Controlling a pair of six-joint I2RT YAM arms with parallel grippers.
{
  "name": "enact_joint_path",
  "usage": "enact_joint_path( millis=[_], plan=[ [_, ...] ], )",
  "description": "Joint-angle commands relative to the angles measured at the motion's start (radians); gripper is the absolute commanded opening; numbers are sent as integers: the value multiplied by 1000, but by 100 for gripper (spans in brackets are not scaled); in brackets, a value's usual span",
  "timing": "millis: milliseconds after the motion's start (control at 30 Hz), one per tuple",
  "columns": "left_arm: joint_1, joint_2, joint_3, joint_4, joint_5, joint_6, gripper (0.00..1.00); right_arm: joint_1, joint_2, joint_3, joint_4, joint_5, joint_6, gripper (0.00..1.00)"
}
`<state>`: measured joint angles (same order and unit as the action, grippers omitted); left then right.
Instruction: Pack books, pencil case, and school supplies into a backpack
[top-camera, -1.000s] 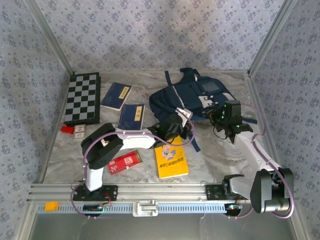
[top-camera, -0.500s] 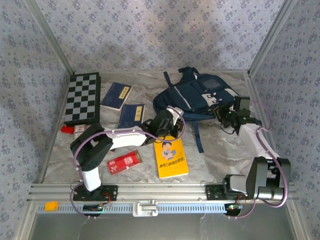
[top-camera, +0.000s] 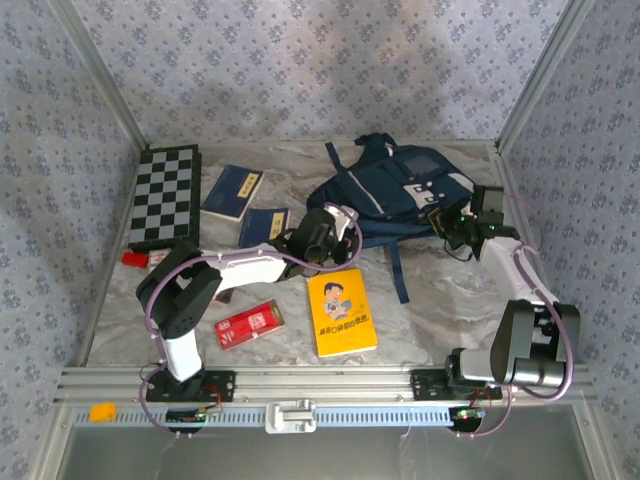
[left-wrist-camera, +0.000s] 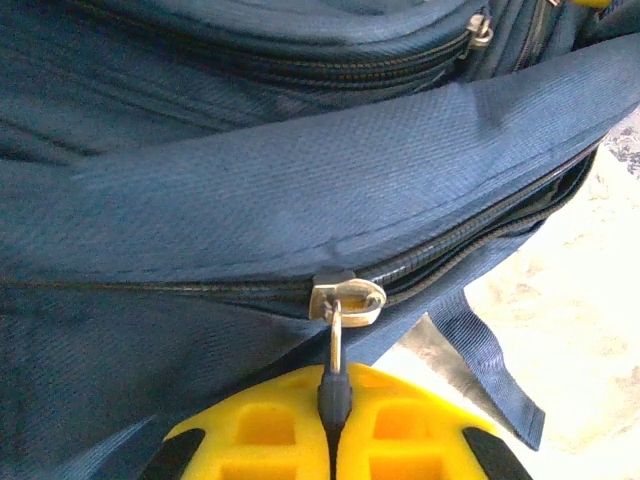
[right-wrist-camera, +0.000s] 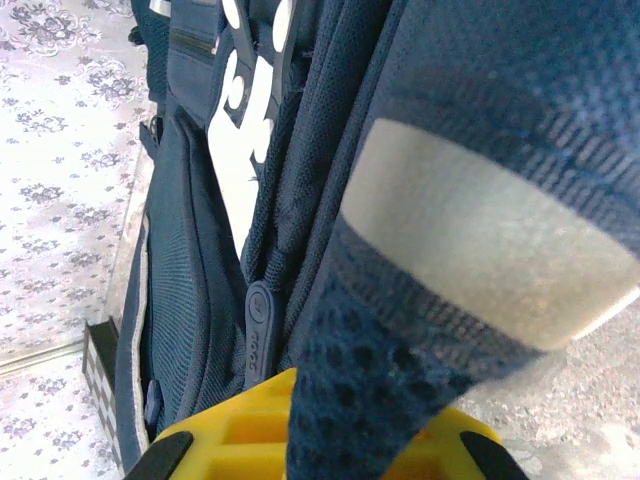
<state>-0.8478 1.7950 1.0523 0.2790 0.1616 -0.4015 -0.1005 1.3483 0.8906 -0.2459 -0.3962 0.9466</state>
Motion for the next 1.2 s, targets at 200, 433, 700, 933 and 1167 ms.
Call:
enact_joint_path(
  millis=[200, 433, 700, 933, 1167],
  plan=[
    [11, 10, 76, -33, 70, -51, 0, 43, -8, 98, -108, -81, -110, 70],
    [9, 30, 134, -94, 76, -14, 0, 59, -126, 46, -335, -166, -124, 90],
    [-3, 35, 155, -100, 90, -1, 0, 264, -188, -99, -122, -138, 139, 100],
    [-30, 34, 178, -126, 85, 21, 0, 365, -57, -180, 212, -12, 365, 96],
    [-34, 17, 181, -171, 87, 55, 0, 366, 27, -199, 272, 111, 363, 65]
  ],
)
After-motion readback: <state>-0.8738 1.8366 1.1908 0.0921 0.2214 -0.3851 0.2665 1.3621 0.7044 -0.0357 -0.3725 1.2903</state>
